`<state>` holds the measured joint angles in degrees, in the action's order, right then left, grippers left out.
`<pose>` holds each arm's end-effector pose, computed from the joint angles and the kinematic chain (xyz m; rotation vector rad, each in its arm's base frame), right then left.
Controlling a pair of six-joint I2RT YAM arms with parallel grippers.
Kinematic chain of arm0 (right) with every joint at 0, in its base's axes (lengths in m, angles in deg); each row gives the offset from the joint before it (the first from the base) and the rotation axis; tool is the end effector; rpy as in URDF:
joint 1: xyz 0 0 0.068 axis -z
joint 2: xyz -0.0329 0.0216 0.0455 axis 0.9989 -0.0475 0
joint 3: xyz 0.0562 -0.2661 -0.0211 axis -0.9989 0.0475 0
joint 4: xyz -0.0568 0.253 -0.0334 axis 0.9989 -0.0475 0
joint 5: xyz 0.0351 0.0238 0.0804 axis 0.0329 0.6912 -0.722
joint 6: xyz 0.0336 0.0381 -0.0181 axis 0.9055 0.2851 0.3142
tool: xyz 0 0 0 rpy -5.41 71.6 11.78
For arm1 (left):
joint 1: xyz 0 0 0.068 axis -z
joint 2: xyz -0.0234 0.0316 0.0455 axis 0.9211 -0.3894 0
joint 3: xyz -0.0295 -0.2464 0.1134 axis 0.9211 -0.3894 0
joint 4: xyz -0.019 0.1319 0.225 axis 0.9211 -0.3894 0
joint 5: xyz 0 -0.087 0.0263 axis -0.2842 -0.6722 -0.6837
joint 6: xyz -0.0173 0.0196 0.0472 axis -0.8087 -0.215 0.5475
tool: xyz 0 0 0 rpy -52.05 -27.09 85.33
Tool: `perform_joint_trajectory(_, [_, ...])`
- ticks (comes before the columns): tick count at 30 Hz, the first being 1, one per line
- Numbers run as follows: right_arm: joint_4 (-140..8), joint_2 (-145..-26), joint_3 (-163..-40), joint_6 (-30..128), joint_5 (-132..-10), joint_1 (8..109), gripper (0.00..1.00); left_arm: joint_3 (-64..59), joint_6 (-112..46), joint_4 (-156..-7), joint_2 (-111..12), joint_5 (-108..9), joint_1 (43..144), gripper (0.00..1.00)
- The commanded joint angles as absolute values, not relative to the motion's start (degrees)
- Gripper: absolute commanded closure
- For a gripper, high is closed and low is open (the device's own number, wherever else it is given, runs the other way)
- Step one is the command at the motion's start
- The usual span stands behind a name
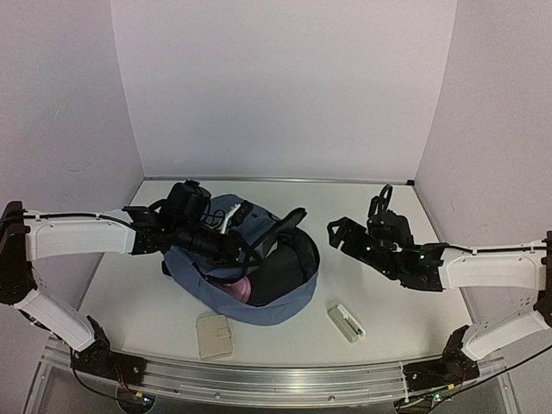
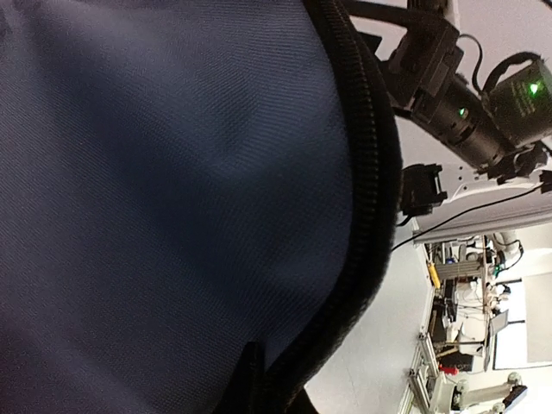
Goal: Pack the student bag
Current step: Adjust the student bag at the center of the board.
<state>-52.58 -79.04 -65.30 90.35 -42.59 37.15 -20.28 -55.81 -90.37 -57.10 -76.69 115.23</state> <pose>0.1913 0.2094 0.2348 0.2048 2.0104 0.7761 0.1949 -0.2483 0.2545 0.6974 2.3461 -1.4115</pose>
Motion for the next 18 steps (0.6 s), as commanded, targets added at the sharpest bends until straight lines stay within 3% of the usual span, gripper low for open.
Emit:
perform_joint_trajectory(1, [-56.7, -78.0, -63.9, 93.8, -51.1, 38.6, 0.05, -12.8, -47.4, -101.4, -61.0, -75.9, 120.3, 0.88])
perform_joint_trajectory(3, [-56.7, -77.9, -63.6, 95.7, -52.9, 38.6, 0.02, -11.7, -46.1, -104.7, -62.4, -74.6, 121.8, 0.75])
perform_joint_trajectory(7, [-56.7, -75.8, -62.2, 98.3, -52.8, 38.6, 0.02, -11.5, -46.2, -104.8, -62.9, -75.5, 123.3, 0.36])
perform_joint_trajectory(13, [-56.7, -77.5, -63.3, 99.7, -58.0, 38.6, 0.03, -12.0, -48.6, -100.2, -61.3, -78.2, 123.6, 0.21])
perform_joint_trajectory(18, [-56.3, -82.4, -65.1, 99.6, -65.1, 38.6, 0.15, -11.0, -51.3, -99.8, -57.4, -70.5, 123.3, 0.10])
